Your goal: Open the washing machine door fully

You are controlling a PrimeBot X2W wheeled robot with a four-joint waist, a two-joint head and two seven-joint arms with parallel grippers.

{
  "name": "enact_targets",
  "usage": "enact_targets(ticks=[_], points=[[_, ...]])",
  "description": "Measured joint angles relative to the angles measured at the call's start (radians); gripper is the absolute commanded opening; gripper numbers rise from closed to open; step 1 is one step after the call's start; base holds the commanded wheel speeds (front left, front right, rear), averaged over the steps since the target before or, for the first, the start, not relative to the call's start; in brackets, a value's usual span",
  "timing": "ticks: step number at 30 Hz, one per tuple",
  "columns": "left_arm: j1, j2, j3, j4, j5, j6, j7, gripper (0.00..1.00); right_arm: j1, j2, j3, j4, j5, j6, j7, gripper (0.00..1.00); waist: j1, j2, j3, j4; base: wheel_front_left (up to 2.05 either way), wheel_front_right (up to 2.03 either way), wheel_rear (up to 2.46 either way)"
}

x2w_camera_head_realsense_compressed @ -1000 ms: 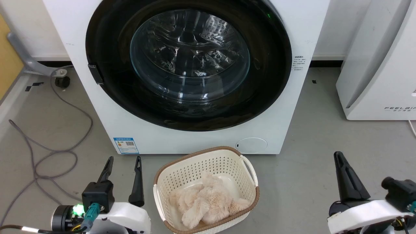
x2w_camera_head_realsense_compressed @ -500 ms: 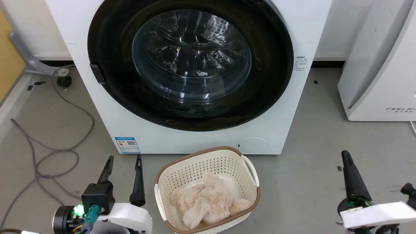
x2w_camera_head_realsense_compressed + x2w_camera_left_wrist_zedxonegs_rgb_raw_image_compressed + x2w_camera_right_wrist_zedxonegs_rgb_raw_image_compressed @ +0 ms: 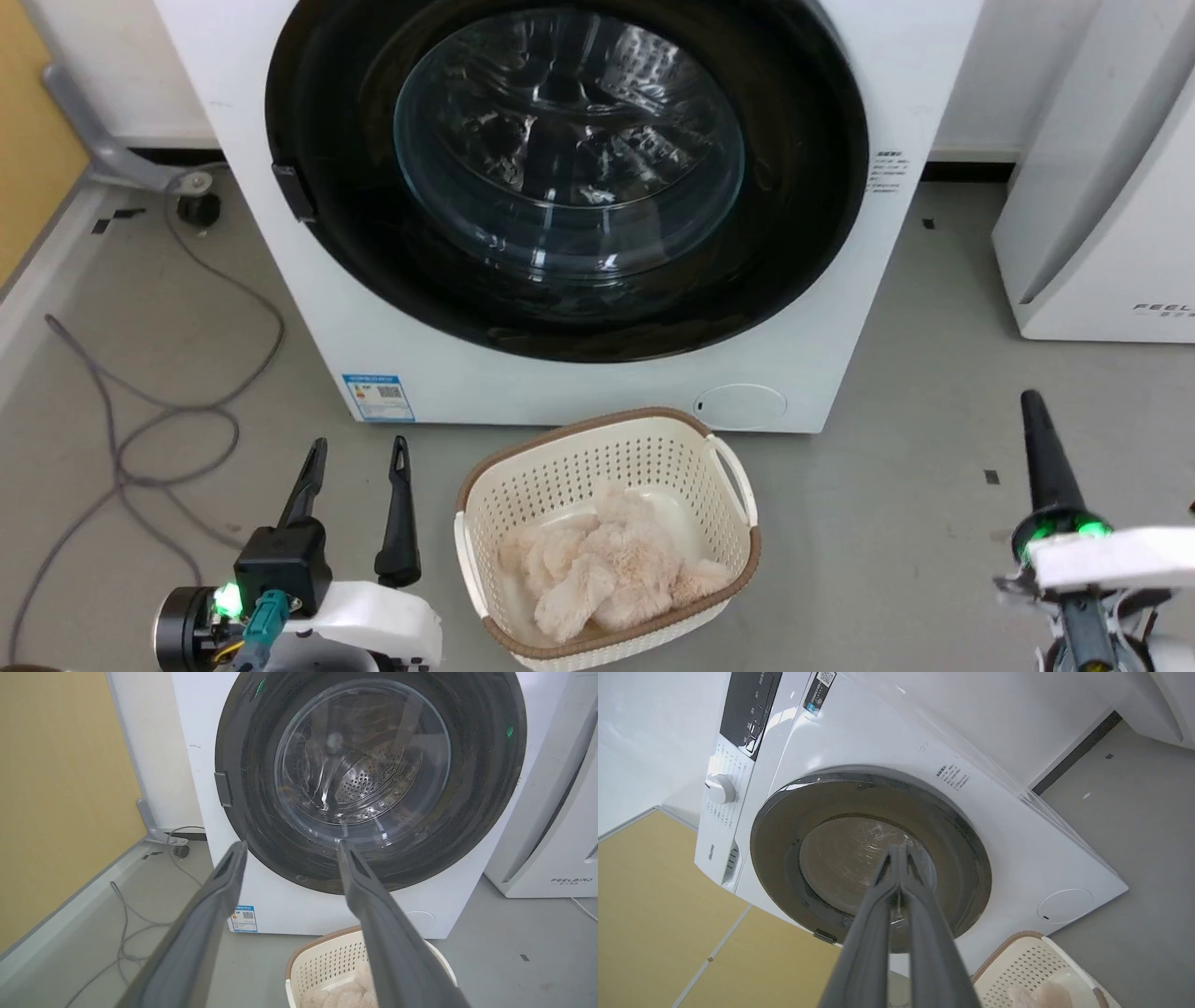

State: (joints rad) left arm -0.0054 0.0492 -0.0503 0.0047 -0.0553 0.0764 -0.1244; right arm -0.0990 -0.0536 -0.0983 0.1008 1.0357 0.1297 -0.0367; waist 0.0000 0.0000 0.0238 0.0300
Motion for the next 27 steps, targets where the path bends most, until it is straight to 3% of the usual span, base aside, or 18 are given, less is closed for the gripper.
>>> enact_targets(ticks=[14,27], points=[[-0.05,0.0,-0.025,-0.009,-0.014,0.026,-0.028,1.0,-0.215,-0.05,-0.061,0.156,0.153,0.0,0.016,0.0,0.0,0.0,0.081,0.038,0.0,0.0,0.0],[-0.121,0.0,-0.064,-0.026,-0.042,0.054,-0.054,1.0,-0.469,-0.155,-0.124,0.352,0.292,0.0,-0.001,0.0,0.0001,0.0,0.18,0.088,0.0,0.0,0.0]])
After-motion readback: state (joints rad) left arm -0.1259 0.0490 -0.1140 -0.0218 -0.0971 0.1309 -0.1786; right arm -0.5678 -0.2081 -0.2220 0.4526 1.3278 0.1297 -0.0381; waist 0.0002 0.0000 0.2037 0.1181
